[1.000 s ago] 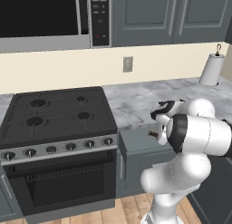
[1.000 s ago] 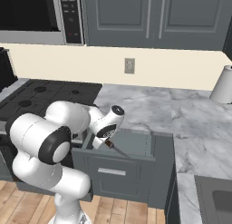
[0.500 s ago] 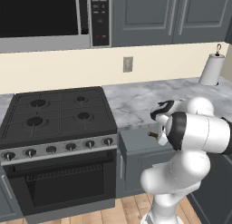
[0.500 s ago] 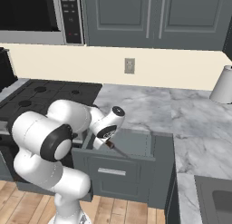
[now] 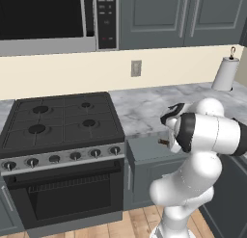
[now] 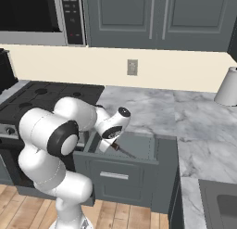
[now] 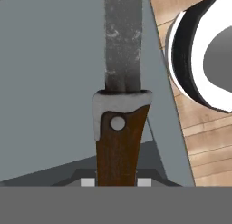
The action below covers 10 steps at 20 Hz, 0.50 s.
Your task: Pick up the metallic utensils from the counter and place them in the open drawer. Make sure not to pick up any wooden utensils.
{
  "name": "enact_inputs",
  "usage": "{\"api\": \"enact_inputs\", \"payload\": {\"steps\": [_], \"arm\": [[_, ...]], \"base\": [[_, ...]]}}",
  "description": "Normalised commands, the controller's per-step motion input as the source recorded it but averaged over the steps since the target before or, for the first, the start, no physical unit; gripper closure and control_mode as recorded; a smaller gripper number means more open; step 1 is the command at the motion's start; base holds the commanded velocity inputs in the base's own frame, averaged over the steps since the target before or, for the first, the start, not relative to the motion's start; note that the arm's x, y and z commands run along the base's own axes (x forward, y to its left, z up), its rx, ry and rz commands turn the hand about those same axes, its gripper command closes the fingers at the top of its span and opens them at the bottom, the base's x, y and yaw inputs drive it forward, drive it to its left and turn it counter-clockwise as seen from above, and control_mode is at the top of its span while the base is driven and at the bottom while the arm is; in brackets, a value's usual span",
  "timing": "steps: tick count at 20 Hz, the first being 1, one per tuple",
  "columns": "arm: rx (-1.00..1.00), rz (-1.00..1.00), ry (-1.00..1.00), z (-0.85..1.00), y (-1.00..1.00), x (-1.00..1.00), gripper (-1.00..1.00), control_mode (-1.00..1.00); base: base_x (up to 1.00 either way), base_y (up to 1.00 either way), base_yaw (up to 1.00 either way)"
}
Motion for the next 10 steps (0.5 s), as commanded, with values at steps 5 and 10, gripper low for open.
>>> {"api": "enact_inputs", "payload": {"steps": [5,10], "arm": [[0.00,0.16,0.00,-0.01,-0.10,0.22,1.00,-1.00],[0.00,0.09,0.00,-0.05,-0.03,0.17,1.00,-1.00]], "base": [[0.00,0.00,0.00],[0.00,0.00,0.00]]}}
